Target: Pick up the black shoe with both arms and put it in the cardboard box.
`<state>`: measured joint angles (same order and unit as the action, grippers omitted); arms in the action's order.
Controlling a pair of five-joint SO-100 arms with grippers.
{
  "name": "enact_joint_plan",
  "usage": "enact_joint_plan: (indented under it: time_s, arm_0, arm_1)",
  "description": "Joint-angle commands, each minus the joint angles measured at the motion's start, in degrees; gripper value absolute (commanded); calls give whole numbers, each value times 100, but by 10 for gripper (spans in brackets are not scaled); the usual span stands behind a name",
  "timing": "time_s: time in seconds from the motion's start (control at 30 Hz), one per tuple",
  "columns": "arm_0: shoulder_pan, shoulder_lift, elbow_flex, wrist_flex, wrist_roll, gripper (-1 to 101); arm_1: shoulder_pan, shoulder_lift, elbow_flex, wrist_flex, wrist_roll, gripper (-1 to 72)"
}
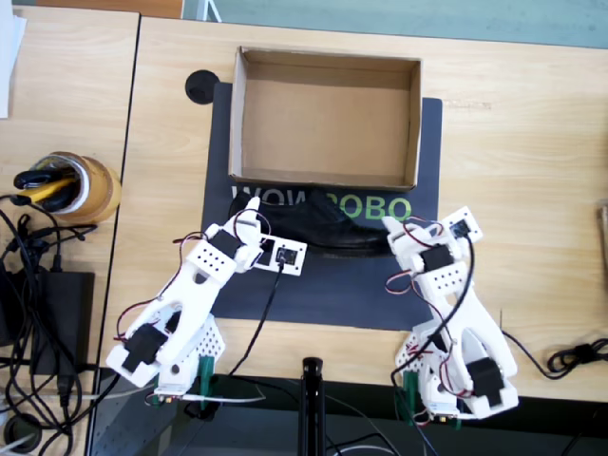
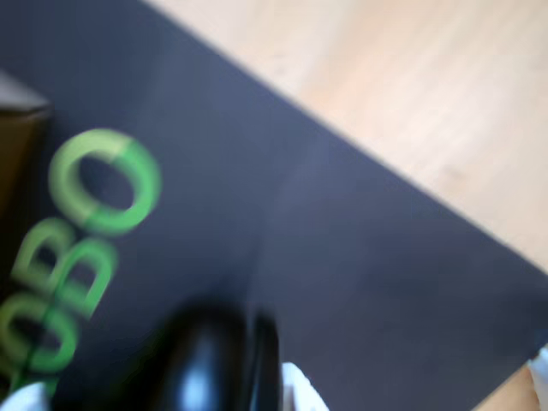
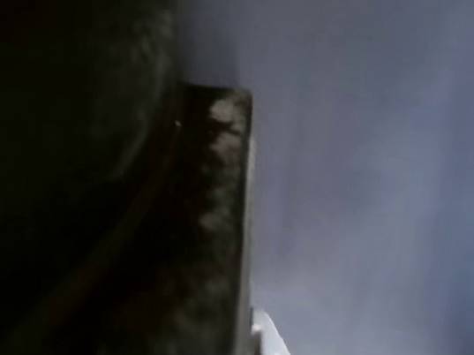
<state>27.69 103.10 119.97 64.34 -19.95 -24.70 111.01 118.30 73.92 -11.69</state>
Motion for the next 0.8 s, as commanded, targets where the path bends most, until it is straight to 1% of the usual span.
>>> enact_joint_plan:
  time_s: [0.0, 0.07, 0.13, 0.23, 0.3, 0.37, 0.47, 0.57, 0.6, 0.63, 0.73, 0.77]
  arm_0:
    - [-290, -26, 35, -149, 9, 618]
    - [-439, 105, 105, -185, 114, 613]
    - [-536, 272, 255, -290, 246, 575]
    - [-554, 404, 413, -422, 378, 469]
    - [-554, 457, 422, -431, 431, 413]
    - [-562, 519, 431, -431, 431, 410]
    - [-562, 563, 448, -396, 457, 413]
    - [-527, 606, 448, -431, 457, 389]
    - [-501, 624, 448, -457, 466, 371]
    - [-483, 642, 448, -466, 466, 361]
    - [-422, 773, 422, -466, 562, 298]
    - [-413, 844, 413, -431, 624, 278]
  arm_1:
    - [62, -123, 9, -185, -105, 378]
    - [141, -255, 0, -290, -132, 351]
    - [167, -378, -26, -360, -132, 304]
    - [132, -404, -88, -404, -70, 167]
    - [123, -396, -193, -369, -26, 112]
    - [123, -378, -290, -316, -18, 112]
    - [53, -360, -431, -149, 35, 145]
    - [-53, -343, -483, -62, 79, 140]
    - [-88, -343, -510, -53, 105, 102]
    - [-114, -343, -536, -35, 123, 87]
    - [-132, -290, -729, 62, 158, 0]
    - [-114, -229, -800, 105, 149, 0]
